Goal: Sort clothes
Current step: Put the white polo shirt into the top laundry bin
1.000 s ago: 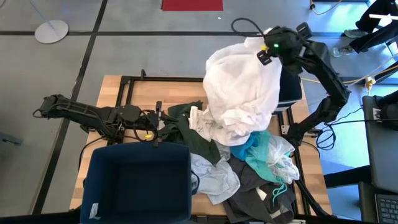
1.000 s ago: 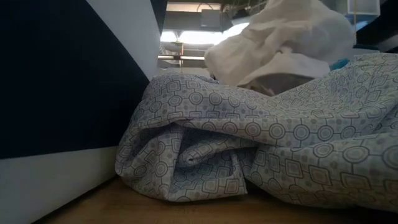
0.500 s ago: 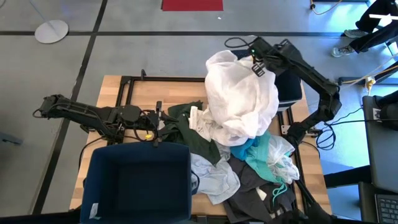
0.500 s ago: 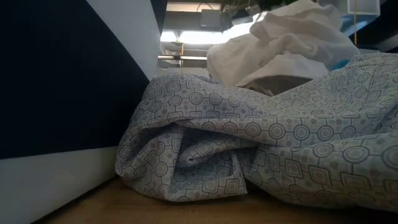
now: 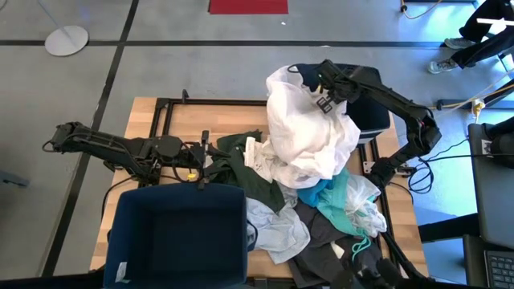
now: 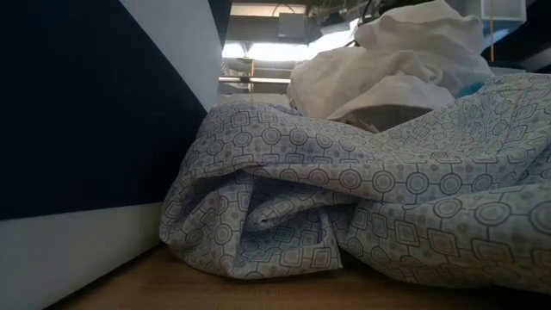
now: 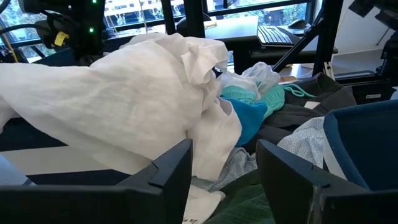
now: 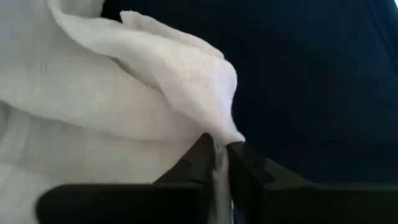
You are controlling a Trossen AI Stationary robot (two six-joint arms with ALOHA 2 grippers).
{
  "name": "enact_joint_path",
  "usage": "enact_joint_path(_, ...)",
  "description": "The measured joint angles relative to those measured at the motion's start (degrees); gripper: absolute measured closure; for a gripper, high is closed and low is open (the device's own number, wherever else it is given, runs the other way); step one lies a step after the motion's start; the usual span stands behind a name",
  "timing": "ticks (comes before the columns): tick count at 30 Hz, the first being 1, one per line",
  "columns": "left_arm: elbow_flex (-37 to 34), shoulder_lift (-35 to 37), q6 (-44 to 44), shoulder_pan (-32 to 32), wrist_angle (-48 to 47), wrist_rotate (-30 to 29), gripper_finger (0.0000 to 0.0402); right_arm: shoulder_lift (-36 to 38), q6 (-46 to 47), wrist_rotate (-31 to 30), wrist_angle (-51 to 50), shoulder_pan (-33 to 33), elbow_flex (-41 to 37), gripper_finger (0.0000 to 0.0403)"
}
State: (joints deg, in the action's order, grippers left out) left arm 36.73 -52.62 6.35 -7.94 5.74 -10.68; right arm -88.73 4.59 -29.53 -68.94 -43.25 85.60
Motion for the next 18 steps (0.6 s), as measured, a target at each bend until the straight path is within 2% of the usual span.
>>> enact_joint_path(5,0.0,0.0,0.02,-0.02,0.0,0.0,0.0235,0.0,0.21,-0.06,-1.26,0.02,2.04,0.0277)
enact_joint_path(9,0.0,0.02,0.35,0.0,0.07,0.0,0.0235,0.02,-0.25,0.17,-6.96,0.23,8.78,0.0223)
enact_joint_path(14,0.0,0.0,0.37,0.0,0.04,0.0,0.0235,0.45,2.82,0.06,-13.87,3.47,19.52,0.0193)
enact_joint_path(18,0.0,0.01,0.36,0.0,-0.07,-0.01,0.0235,1.42,4.36,0.89,-16.42,9.33,27.15,0.0188)
